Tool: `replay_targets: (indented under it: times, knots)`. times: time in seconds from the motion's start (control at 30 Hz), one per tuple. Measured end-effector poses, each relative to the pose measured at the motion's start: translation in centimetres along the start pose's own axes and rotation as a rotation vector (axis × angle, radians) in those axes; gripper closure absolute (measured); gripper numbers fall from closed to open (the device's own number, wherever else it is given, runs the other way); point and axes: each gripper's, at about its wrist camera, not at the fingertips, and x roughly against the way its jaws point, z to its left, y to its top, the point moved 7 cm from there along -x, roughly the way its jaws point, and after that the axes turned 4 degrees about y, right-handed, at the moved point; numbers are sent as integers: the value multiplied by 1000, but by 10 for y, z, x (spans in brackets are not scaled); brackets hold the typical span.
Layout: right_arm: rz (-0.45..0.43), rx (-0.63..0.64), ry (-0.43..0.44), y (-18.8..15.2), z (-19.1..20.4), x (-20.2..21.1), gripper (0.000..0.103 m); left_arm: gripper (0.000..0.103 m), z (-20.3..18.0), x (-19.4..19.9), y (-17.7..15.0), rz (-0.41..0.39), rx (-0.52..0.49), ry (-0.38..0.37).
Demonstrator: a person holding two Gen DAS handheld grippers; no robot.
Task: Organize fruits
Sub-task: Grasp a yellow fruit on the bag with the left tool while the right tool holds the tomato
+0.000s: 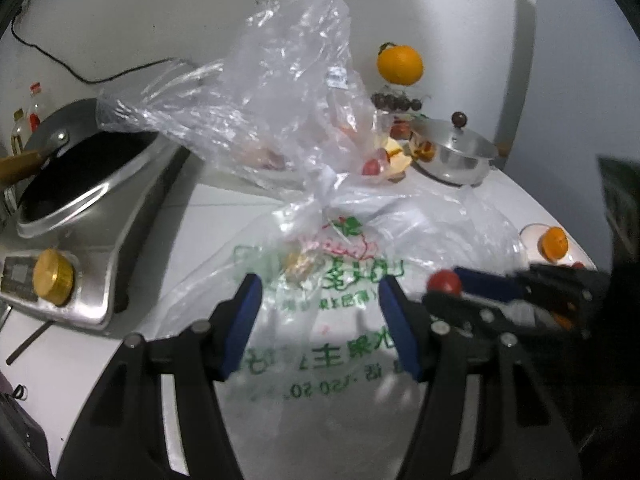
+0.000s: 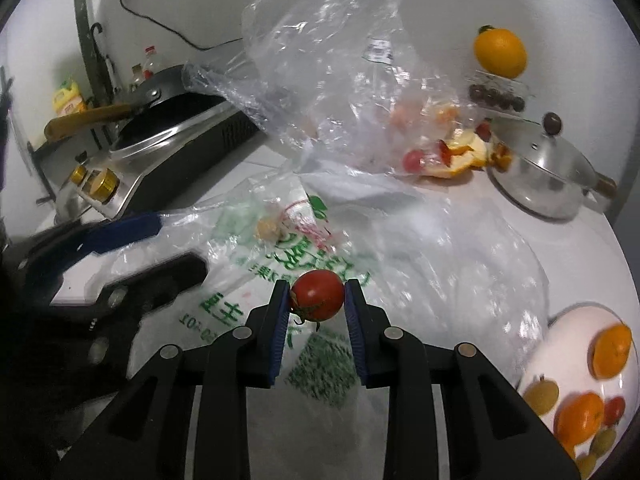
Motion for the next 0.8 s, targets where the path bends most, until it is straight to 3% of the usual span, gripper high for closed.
replay_targets:
  times: [0.2,0.33,0.53,0.7,0.8]
  knots:
    - [-84,-7,-82,3,-21,19,74,41,-24,-15,11,21,56,-81]
    - [-124,-29,-98,11,-39,28,74,41,-32,-22,20,17,38,-43]
    - [-176,-46,-130,20,-64,46,73,41,-44,-39,20,52,45,-44]
    - [-211,-54,-142,24,-79,60,73,41,-65,-59,16,103,17,-65]
    - [-215,-58,-138,23,-85,63,73,41,-62,-81,7,203,48,-42]
